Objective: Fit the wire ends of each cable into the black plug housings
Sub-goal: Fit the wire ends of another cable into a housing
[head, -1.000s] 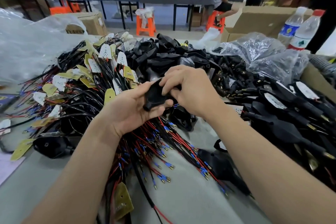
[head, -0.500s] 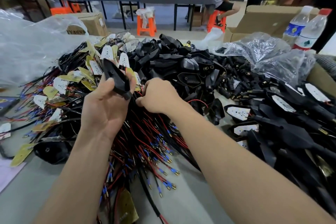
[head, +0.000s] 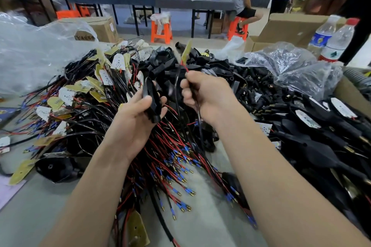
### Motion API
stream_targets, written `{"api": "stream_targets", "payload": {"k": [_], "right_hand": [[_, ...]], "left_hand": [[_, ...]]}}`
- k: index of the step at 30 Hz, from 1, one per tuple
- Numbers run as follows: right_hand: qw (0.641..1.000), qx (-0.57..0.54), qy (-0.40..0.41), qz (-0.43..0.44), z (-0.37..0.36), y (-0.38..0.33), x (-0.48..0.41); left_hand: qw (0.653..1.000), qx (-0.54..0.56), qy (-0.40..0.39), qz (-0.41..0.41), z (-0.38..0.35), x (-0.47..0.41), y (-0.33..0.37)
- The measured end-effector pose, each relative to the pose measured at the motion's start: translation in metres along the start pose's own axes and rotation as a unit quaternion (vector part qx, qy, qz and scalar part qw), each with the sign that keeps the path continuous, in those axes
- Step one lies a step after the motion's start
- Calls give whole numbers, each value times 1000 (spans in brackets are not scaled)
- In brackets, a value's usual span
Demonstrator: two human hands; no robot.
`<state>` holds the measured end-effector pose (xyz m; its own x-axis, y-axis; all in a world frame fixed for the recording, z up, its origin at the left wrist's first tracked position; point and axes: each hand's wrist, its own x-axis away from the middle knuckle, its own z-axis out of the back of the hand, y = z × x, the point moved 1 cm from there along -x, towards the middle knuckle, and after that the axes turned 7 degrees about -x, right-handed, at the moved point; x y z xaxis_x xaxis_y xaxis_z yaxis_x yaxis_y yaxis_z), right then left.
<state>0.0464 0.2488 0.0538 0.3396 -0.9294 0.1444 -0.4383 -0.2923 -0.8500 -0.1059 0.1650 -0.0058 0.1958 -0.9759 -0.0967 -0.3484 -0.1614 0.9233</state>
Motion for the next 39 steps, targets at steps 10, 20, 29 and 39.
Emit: {"api": "stream_targets", "payload": {"k": [10, 20, 29, 39], "right_hand": [[881, 454, 18, 129, 17, -17, 8], [984, 88, -96, -124, 17, -12, 12], [979, -193, -53, -40, 39, -17, 16], [964, -163, 143, 156, 78, 9, 14]], "left_hand": [[996, 29, -85, 12, -25, 5, -4], [990, -58, -112, 62, -29, 6, -12], [993, 13, -52, 108, -36, 10, -9], [948, -14, -211, 237, -76, 36, -31]]}}
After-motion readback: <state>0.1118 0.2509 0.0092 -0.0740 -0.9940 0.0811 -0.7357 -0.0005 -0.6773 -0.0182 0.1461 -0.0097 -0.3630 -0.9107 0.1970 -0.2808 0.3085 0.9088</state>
